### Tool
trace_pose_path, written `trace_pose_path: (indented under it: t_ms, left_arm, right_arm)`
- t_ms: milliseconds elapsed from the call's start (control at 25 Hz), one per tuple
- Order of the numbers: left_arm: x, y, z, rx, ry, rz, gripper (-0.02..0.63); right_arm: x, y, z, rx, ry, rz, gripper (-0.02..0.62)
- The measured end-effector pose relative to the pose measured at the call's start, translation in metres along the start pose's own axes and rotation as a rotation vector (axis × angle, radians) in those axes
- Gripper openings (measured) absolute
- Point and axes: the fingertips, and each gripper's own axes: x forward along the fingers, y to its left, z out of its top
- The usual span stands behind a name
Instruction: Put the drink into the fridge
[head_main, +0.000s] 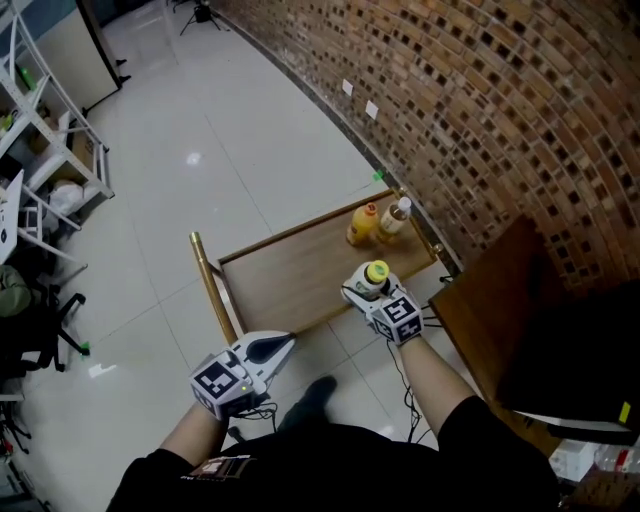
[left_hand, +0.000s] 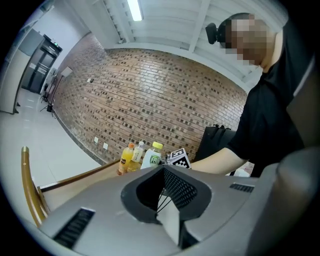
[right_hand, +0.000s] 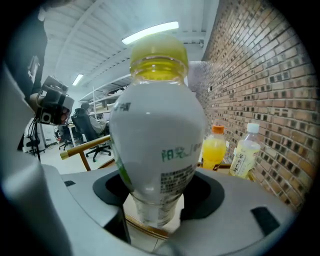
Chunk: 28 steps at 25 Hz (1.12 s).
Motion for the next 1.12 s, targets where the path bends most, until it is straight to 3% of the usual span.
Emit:
trace_pose_path:
  t_ms: [280,520,840,1120]
  left_arm:
    - [0.035,-0.077,0.039,0.077,-0.005,-0.086,-0.005]
    - [0.065,-0.176,0.063,0.167,0.016,-0.223,-0.005]
    - [0.112,-0.335,0.069,0.252,0.057,-0.481,-0.005]
    - [0.14,-0.451,0.063,0.333,0.107,-0.68,-0.005]
  right_arm:
    - [-0.12,-0.004,0.047,0.003,-0.037,-0.048,0.296]
    - [-0.251,0.017,0.07,0.024,-0.055,-0.105,0.296]
    - [-0.423,0.052,0.057,0.08,-0.1,-0.231,0.296]
    - [-0.577,0.07,0.019,0.09,-0.1,-0.45,0.296]
